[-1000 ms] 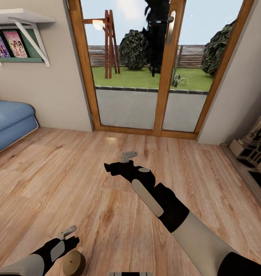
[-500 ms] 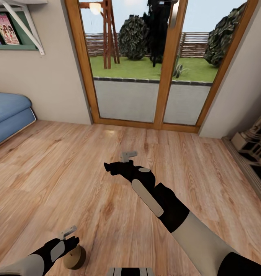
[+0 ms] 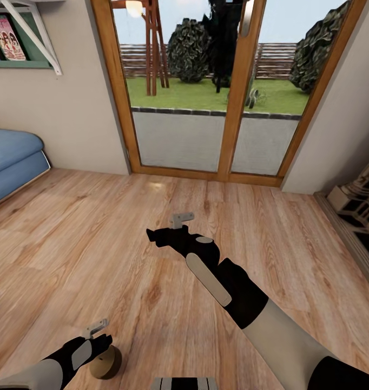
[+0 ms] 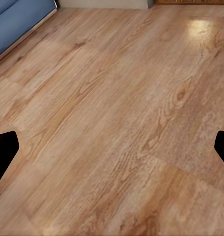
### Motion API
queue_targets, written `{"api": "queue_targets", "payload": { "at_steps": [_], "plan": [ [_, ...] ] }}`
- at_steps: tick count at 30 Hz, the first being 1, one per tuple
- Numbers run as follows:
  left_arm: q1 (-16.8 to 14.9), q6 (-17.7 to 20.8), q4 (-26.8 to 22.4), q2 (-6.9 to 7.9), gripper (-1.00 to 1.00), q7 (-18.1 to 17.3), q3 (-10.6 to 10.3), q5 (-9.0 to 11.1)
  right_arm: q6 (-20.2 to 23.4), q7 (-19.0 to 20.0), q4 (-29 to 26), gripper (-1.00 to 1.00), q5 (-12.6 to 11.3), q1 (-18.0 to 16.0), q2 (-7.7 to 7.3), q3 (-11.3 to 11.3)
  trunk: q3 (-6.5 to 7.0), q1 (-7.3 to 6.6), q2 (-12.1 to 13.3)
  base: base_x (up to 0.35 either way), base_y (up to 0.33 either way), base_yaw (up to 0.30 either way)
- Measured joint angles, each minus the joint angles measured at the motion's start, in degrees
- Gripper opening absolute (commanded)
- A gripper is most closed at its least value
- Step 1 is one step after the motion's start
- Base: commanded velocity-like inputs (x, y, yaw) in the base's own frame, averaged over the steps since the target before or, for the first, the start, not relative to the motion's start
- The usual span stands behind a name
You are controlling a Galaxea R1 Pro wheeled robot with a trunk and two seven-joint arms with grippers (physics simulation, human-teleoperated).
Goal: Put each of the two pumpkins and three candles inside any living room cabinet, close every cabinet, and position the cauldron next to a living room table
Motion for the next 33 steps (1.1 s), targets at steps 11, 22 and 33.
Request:
{"api": "queue_targets", "payload": {
  "at_steps": [11, 22, 33],
  "plan": [
    [0.0, -0.1, 0.0, -0.08, 1.00, 0.0, -0.1, 0.0, -0.1, 0.0, 0.0, 1.00, 0.0, 0.0, 0.00, 0.0, -0.89, 0.10, -0.1, 0.000, 0.000, 0.000],
    [0.0, -0.1, 0.0, -1.39, 1.00, 0.0, -0.9, -0.1, -0.1, 0.0, 0.0, 1.00, 0.0, 0.0, 0.02, 0.1, -0.89, 0.10, -0.1, 0.000, 0.000, 0.000],
    [0.0, -0.1, 0.0, -1.38, 1.00, 0.0, -0.9, -0.2, -0.1, 0.0, 0.0, 1.00, 0.1, 0.0, 0.01, 0.1, -2.00, 0.23, -0.1, 0.000, 0.000, 0.000]
  ]
}}
